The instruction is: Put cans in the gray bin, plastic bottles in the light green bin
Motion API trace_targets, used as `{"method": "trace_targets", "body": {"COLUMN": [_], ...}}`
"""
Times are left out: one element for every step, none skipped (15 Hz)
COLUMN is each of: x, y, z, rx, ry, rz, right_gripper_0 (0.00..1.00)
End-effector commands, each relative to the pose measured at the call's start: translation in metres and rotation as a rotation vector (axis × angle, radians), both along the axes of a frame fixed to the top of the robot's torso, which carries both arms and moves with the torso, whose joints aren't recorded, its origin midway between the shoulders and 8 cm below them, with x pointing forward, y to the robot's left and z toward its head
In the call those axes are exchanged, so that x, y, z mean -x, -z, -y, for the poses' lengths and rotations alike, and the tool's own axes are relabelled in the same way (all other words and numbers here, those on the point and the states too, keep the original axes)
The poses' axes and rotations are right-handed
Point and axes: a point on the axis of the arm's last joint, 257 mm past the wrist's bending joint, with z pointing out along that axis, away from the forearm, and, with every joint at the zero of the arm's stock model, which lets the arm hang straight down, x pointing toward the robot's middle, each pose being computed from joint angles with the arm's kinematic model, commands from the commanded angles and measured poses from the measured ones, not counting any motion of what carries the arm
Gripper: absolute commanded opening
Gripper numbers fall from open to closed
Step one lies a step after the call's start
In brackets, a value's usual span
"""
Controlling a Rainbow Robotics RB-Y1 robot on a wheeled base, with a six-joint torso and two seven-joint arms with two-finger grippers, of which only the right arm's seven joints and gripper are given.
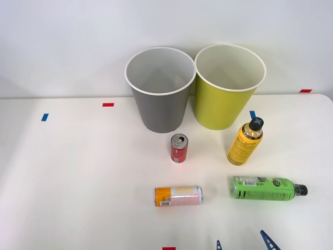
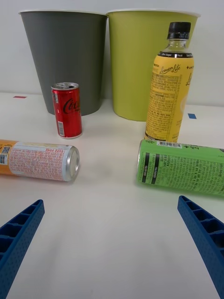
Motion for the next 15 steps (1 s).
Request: {"method": "trace_targets", "body": {"x": [0.0000,0.0000,0.0000,0.0000,0.0000,0.0000,0.0000,0.0000,0.0000,0.0000,0.0000,0.0000,0.0000,0.0000,0.0000], "y": [0.0000,0.0000,0.0000,0.0000,0.0000,0.0000,0.0000,0.0000,0.0000,0.0000,0.0000,0.0000,0.0000,0.0000,0.0000], "z": [0.0000,0.0000,0.0000,0.0000,0.0000,0.0000,0.0000,0.0000,0.0000,0.0000,0.0000,0.0000,0.0000,0.0000,0.0000], "rx": [0.000,0.000,0.000,0.000,0.000,0.000,0.000,0.000,0.000,0.000,0.000,0.000,0.000,0.000,0.000], "ry": [0.000,0.000,0.000,0.000,0.000,0.000,0.000,0.000,0.000,0.000,0.000,0.000,0.000,0.000,0.000], "rz": [0.000,0.000,0.000,0.000,0.000,0.000,0.000,0.000,0.000,0.000,0.000,0.000,0.000,0.000,0.000], "right_gripper_0": [1.00,1.00,1.00,1.00,1.00,1.00,1.00,1.00,1.00,1.00,1.00,1.00,1.00,1.00,1.00]}}
